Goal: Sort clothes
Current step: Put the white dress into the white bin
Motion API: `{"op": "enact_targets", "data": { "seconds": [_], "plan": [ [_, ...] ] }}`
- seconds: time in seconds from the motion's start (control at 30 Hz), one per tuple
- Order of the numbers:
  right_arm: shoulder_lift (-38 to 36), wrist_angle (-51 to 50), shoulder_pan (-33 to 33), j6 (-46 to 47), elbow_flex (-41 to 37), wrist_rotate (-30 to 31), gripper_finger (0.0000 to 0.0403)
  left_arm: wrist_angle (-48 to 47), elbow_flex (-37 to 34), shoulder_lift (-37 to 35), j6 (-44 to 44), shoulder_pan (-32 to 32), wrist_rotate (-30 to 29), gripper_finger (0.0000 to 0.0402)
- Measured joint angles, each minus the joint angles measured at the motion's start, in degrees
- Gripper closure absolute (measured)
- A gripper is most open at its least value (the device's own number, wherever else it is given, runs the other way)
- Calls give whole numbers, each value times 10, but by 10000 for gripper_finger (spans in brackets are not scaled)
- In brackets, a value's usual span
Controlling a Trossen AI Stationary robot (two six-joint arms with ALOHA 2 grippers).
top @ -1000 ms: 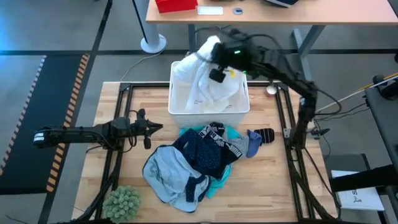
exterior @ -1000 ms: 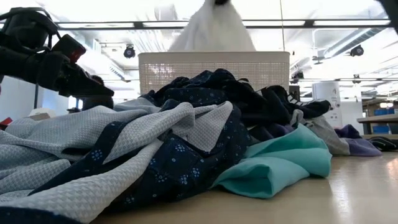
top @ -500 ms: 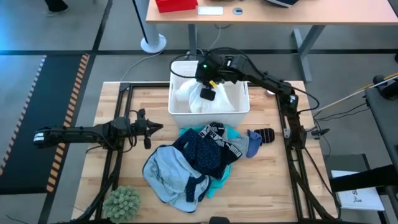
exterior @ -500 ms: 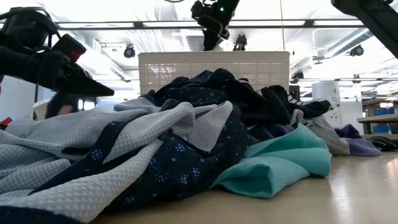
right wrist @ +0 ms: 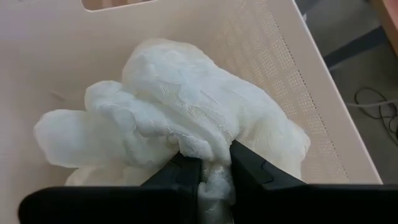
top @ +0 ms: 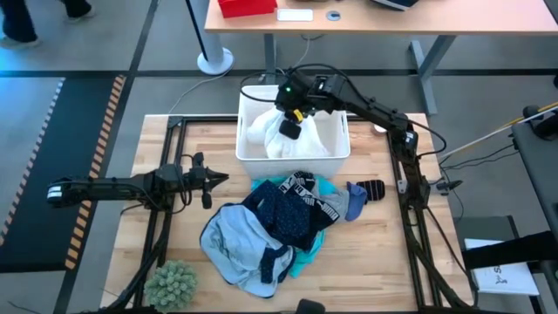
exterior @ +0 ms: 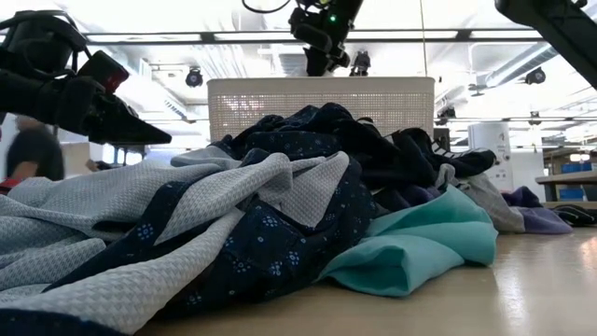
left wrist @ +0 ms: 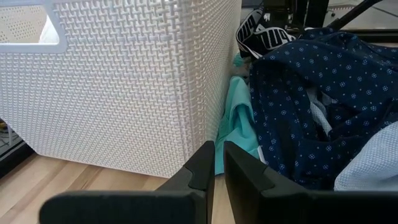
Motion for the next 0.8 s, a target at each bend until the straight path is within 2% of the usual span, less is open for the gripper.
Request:
{"op": "enact_targets", "data": {
  "seconds": [0.2, 0.3, 0.8],
  "plan": [
    [0, 0, 0, 30, -6, 0, 368, 0, 0, 0, 0, 0, 0, 380],
    [0, 0, 0, 50, -6, 0, 356, -1, 0, 0, 0, 0, 0, 380],
    [-13, -6, 0, 141, -6, 4, 164, -1, 0, 0, 0, 0, 0, 380]
  ]
}}
